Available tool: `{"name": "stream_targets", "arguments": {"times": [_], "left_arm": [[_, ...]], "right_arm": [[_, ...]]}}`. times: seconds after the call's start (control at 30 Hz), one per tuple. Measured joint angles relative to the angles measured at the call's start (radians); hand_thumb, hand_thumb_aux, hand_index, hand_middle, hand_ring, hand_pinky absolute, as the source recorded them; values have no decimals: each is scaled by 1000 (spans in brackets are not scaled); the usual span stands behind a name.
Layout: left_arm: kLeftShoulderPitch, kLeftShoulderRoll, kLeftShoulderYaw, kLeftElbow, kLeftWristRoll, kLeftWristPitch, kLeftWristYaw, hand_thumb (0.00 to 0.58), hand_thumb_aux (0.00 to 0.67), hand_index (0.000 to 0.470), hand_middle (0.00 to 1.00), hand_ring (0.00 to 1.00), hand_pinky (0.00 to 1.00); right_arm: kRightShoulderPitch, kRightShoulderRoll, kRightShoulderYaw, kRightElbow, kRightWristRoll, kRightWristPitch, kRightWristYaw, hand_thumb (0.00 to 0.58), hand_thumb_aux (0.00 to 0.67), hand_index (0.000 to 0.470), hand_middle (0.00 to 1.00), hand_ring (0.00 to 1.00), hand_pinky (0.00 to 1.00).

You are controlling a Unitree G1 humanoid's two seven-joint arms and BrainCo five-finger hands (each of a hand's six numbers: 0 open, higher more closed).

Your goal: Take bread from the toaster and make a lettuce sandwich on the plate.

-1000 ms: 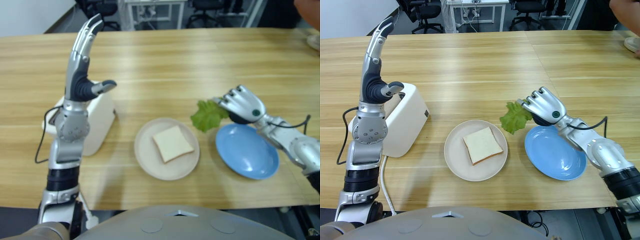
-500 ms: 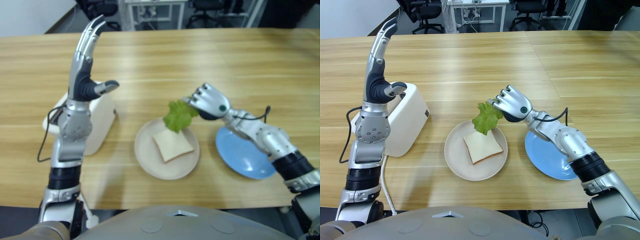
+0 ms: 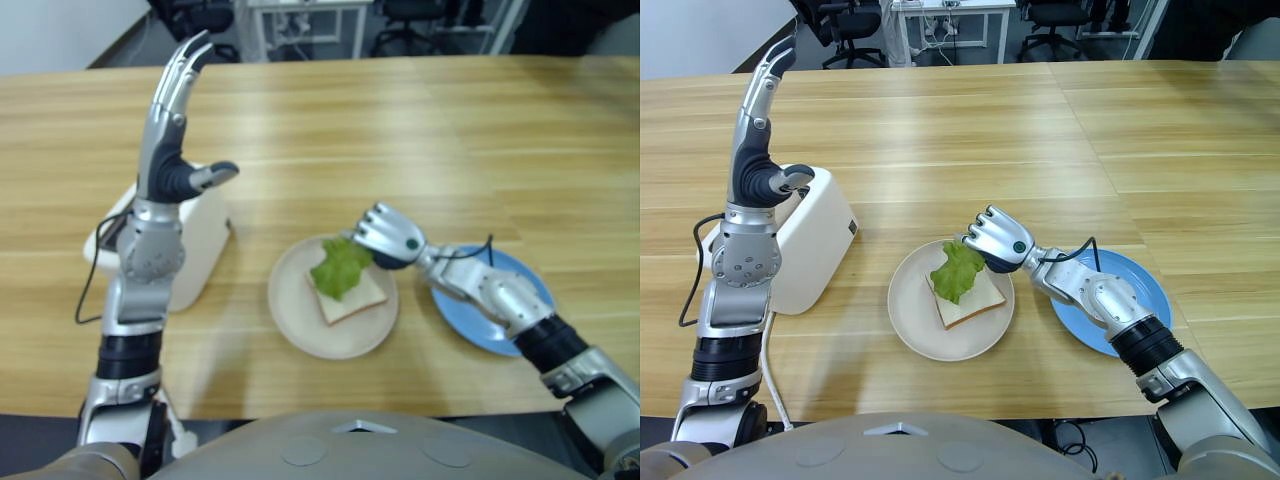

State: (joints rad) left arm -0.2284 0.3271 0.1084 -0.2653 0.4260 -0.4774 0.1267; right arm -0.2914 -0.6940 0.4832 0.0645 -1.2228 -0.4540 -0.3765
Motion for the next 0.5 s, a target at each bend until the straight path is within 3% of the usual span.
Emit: {"name": "stream_targets", "arguments": {"times": [0.33, 0.37, 0.4, 0.43, 0.5], "left_arm": [[3, -1, -1, -4, -1, 3, -6, 0, 0, 0, 0, 0, 0], [3, -1, -1, -4, -1, 4, -7, 0, 0, 0, 0, 0, 0], [3, -1, -1, -4, -1, 5, -8, 0, 0, 0, 0, 0, 0], [3, -1, -1, -5, -1, 5, -10, 0, 0, 0, 0, 0, 0], [4, -1, 0, -5, -1, 6, -12, 0, 0, 0, 0, 0, 0]], "right_arm": [[18, -24, 30, 53, 2, -14, 61, 580, 670, 460, 1000, 1000, 1000], [20, -24, 33, 56, 1, -16, 67, 580, 670, 460, 965, 965, 965], [24, -26, 36, 59, 0, -16, 71, 561, 549, 377, 694, 694, 694], [26, -30, 38, 61, -1, -16, 74, 485, 399, 274, 278, 278, 278], [26, -38, 39, 68, -5, -13, 80, 489, 405, 278, 271, 271, 271]]}}
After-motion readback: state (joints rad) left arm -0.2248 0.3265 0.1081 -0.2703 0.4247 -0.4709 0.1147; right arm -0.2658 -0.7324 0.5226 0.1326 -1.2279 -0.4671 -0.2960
